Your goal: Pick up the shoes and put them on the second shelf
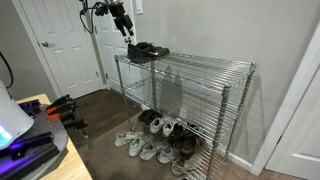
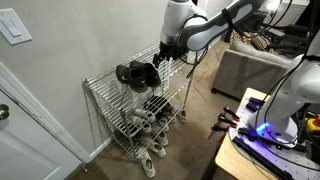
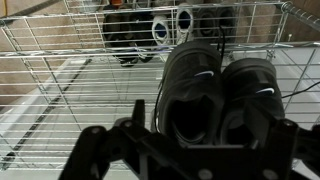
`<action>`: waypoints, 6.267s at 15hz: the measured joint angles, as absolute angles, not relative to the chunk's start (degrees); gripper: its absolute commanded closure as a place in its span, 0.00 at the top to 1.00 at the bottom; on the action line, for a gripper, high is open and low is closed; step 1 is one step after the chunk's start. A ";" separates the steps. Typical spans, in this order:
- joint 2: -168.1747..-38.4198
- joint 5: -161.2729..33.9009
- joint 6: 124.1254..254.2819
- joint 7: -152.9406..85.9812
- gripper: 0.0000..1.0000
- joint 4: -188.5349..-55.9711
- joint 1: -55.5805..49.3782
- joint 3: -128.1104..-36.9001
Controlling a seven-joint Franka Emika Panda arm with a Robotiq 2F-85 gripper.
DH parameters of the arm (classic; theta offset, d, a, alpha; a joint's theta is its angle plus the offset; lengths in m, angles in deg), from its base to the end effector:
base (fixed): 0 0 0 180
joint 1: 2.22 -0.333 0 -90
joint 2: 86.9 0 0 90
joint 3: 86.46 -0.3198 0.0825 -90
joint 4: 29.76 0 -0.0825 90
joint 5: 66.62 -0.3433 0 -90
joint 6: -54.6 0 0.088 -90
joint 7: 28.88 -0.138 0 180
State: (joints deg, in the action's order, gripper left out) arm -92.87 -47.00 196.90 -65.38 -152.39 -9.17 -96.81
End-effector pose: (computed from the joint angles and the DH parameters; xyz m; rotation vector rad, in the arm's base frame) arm 0.5306 0.1586 0.3811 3.0116 -0.1383 0.4782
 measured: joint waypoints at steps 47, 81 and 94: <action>-118.28 -47.24 187.65 -80.76 1.00 -124.17 -22.61 -84.60; -107.46 -56.98 169.89 -63.22 0.07 -123.94 -20.23 -89.07; -98.02 -54.09 129.46 -59.45 0.07 -120.29 -19.11 -91.80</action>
State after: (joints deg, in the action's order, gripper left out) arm -98.02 -54.09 129.46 -59.45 -120.29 -19.11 -91.80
